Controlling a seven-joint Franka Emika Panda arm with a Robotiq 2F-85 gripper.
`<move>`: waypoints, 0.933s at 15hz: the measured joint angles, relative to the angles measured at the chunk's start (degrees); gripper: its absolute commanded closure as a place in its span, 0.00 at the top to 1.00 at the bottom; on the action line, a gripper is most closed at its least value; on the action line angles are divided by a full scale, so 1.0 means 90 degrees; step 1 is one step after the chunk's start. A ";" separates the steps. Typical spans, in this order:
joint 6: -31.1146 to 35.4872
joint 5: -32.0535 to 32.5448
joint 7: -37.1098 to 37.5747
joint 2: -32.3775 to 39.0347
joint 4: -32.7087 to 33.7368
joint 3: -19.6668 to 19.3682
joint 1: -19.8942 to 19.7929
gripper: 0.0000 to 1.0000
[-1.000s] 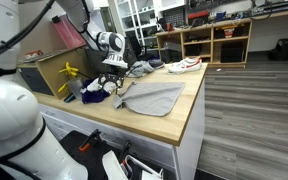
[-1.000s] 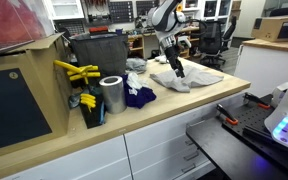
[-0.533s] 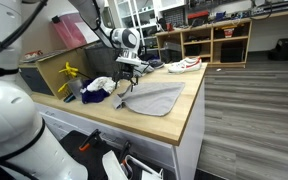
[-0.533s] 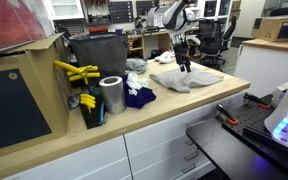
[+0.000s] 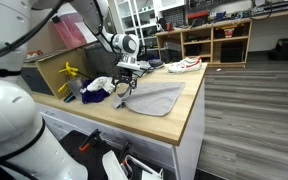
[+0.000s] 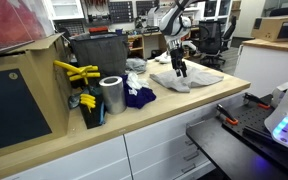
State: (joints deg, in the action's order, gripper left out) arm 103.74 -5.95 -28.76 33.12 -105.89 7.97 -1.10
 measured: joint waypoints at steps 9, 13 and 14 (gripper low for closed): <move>0.0020 -0.0001 0.0194 0.0487 0.0228 0.0110 0.0137 0.51; 0.0018 -0.0001 0.0376 0.0569 0.0228 0.0157 0.0182 0.20; 0.0016 -0.0002 0.0416 0.0582 0.0229 0.0169 0.0191 0.13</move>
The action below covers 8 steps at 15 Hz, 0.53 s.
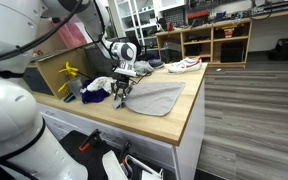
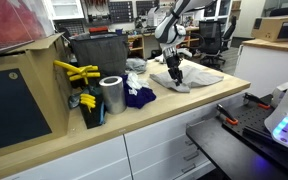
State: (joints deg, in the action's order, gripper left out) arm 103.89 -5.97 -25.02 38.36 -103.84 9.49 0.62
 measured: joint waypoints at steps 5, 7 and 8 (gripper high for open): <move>-0.0020 -0.0001 0.0198 0.0015 0.0000 0.0040 0.0012 0.00; -0.0046 -0.0005 0.0213 0.0014 0.0007 0.0067 0.0023 0.01; -0.0058 -0.0016 0.0213 0.0012 0.0012 0.0089 0.0036 0.01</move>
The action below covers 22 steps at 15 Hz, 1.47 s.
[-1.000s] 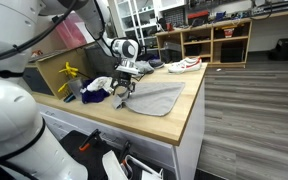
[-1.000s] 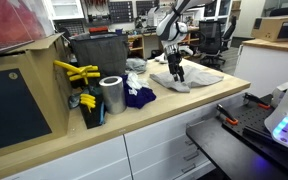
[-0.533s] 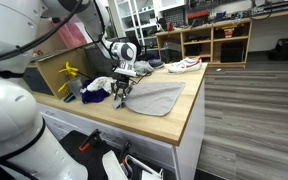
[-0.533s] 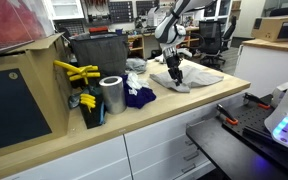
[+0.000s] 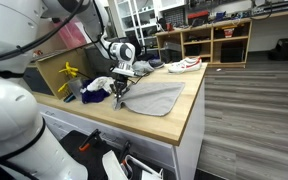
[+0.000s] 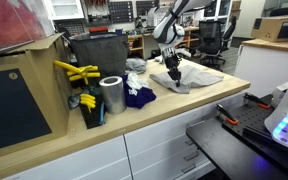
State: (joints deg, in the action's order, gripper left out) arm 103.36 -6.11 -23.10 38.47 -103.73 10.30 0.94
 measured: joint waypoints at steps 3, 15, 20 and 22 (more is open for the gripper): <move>-0.0052 -0.0074 0.0000 -0.0039 0.0003 0.0172 0.0053 0.01; -0.0084 -0.0523 0.0286 -0.0476 -0.0211 0.0517 0.0586 0.88; 0.0000 -0.1024 0.0540 -0.0743 -0.0178 0.0115 0.0243 1.00; 0.0149 -0.1207 0.0640 -0.0825 -0.0117 -0.0053 0.0070 1.00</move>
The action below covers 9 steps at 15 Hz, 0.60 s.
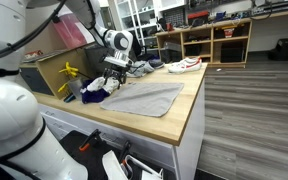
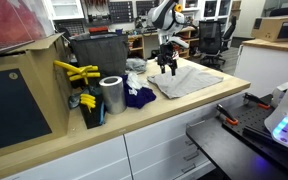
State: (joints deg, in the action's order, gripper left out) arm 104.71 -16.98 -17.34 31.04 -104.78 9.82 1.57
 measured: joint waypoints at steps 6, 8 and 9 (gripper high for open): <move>0.1233 -0.0072 0.0822 -0.0020 0.0252 -0.0470 -0.0201 0.69; 0.1827 -0.0049 0.1246 0.0036 0.0300 -0.0549 -0.0180 0.53; 0.2155 -0.0024 0.1495 0.0085 0.0331 -0.0582 -0.0149 0.46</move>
State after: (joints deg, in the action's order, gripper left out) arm 124.10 -17.20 -3.88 31.81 -101.80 4.58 0.24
